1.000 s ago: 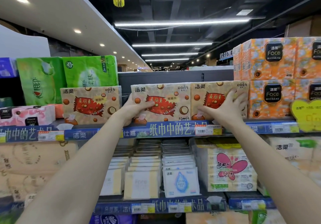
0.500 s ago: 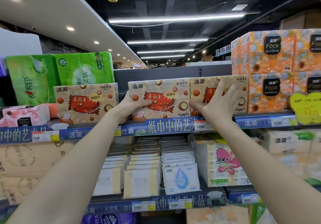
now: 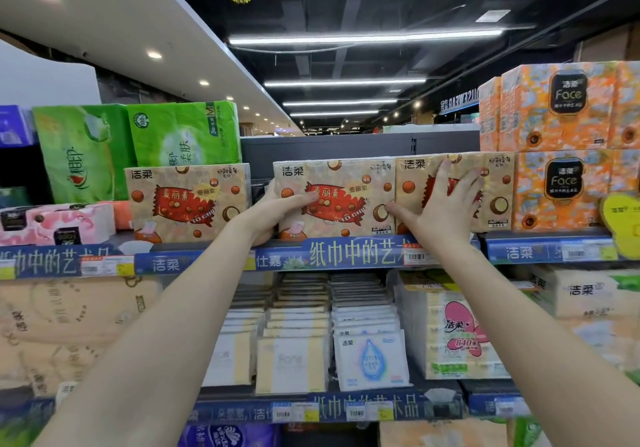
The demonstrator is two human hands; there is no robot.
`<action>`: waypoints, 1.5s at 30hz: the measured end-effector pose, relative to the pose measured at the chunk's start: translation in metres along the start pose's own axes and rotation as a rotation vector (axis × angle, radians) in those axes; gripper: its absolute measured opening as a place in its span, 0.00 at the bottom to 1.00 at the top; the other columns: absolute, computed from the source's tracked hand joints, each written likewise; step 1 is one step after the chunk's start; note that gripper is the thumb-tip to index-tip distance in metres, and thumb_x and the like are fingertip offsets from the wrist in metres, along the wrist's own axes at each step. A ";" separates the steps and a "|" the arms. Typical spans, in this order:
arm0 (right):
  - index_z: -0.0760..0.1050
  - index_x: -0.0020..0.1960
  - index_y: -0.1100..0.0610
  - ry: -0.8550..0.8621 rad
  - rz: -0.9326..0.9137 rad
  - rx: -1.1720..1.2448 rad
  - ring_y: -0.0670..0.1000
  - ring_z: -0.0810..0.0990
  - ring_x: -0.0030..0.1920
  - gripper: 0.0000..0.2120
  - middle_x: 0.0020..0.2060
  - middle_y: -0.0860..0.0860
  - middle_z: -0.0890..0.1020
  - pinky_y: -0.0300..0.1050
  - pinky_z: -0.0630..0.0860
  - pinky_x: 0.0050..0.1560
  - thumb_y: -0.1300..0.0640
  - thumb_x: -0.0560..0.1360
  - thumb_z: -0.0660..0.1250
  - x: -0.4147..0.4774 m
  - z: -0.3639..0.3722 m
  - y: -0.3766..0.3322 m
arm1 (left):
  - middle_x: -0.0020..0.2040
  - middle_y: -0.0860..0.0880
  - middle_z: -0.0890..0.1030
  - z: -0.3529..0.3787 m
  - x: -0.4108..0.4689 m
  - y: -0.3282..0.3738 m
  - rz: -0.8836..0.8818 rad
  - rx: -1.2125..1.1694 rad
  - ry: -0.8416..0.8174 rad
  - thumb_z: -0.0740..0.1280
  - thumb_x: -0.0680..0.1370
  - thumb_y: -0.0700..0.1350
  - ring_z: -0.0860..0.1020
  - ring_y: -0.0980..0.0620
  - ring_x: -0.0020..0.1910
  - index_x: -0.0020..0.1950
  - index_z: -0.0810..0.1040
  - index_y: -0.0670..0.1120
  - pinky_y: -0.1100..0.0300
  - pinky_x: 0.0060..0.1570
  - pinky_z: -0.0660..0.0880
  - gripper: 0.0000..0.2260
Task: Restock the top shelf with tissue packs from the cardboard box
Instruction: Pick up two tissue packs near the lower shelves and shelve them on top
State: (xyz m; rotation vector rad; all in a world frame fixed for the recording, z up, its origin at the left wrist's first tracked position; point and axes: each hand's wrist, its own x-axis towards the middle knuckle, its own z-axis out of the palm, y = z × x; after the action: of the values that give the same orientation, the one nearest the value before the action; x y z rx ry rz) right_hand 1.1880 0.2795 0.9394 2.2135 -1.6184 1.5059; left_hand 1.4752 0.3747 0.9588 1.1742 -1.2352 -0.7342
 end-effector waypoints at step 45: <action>0.54 0.82 0.48 0.087 -0.224 -0.107 0.67 0.52 0.80 0.46 0.82 0.61 0.53 0.63 0.56 0.79 0.34 0.73 0.71 -0.019 0.000 -0.007 | 0.81 0.47 0.65 0.022 -0.043 0.005 0.335 0.603 0.517 0.84 0.65 0.60 0.66 0.45 0.78 0.84 0.43 0.59 0.40 0.76 0.67 0.61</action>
State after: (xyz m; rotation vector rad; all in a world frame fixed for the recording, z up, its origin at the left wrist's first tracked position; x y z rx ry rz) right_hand 1.1931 0.2969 0.9299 2.1564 -1.3410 1.4005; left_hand 1.4431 0.4093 0.9485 1.4671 -1.1881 0.2154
